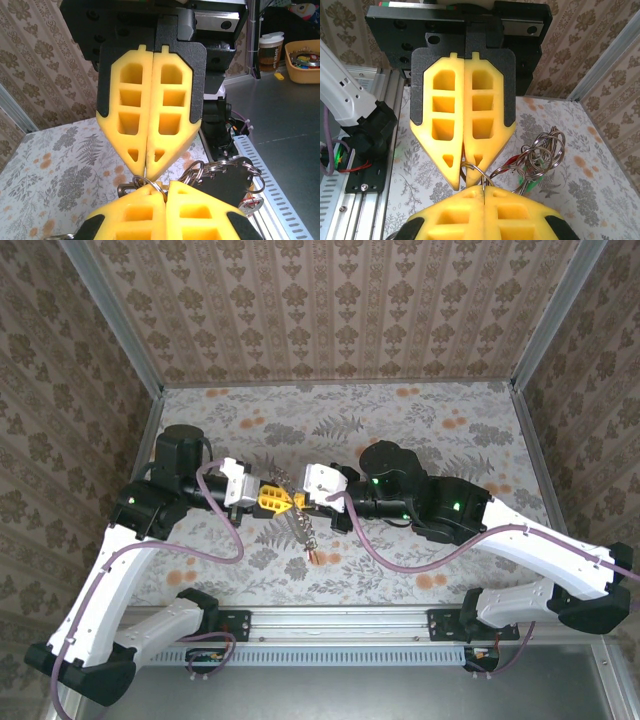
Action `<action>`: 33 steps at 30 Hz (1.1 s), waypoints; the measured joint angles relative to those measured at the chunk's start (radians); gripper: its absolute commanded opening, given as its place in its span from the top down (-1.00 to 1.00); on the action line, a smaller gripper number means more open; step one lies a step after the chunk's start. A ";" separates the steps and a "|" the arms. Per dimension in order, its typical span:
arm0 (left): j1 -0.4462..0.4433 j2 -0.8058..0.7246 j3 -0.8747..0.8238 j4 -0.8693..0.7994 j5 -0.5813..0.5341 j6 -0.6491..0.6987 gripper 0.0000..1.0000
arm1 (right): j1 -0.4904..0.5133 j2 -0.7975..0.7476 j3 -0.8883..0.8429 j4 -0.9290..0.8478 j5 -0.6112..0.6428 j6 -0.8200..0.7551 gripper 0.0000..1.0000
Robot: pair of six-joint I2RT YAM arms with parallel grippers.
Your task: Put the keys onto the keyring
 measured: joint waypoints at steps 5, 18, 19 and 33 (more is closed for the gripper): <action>0.000 0.000 0.000 0.000 -0.001 0.000 1.00 | 0.005 -0.001 0.000 0.000 0.008 -0.019 1.00; -0.002 0.000 0.000 0.000 0.005 0.000 1.00 | 0.011 -0.008 -0.002 0.001 0.009 -0.035 1.00; -0.003 0.000 0.000 0.000 0.005 0.000 1.00 | 0.013 -0.009 -0.004 0.001 0.011 -0.038 1.00; -0.008 0.000 0.000 0.000 0.005 0.000 1.00 | 0.022 -0.014 -0.006 0.002 0.023 -0.043 1.00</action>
